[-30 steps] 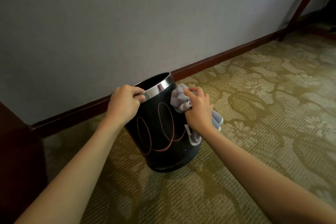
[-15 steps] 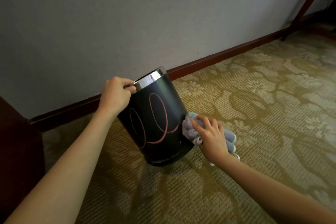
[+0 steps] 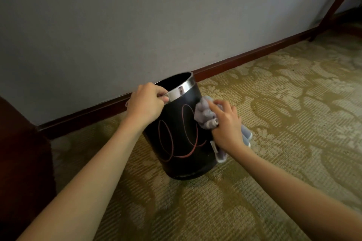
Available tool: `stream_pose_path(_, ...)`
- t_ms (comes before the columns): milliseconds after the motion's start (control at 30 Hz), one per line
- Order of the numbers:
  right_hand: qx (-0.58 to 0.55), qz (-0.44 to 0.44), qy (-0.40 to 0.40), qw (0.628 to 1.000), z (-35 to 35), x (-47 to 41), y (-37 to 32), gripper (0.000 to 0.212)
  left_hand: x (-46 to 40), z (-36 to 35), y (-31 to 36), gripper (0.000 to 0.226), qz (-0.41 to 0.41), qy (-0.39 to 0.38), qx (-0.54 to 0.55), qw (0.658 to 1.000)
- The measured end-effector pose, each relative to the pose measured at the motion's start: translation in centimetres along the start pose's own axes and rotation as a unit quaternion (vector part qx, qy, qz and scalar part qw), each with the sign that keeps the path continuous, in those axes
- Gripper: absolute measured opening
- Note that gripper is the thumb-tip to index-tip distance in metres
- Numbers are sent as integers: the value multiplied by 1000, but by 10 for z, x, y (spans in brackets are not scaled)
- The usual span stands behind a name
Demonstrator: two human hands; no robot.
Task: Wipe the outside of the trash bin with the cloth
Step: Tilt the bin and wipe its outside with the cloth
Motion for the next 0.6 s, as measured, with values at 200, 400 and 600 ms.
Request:
stream_pose_path(200,16,5,25,1000,12,-16,-8,69,7,-5,20,15,-11,19,-38,999)
stream_pose_path(400,57,41,-14,997,-10,24,16,59,1,-1,9,13,6,12,-13,1000)
stream_pose_path(600,143,28,-118,982,-29,58,50,67,-7,5,-9,16,46,22,27,998)
Point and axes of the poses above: each hand's wrist, its own x-axis away from the middle knuckle, its own z-axis out of the back of the hand, y = z × x, the point moved 6 cm from there along -x, towards the middle knuckle, and after that the axes turned 2 degrees about -x, right-handed, at the moved point
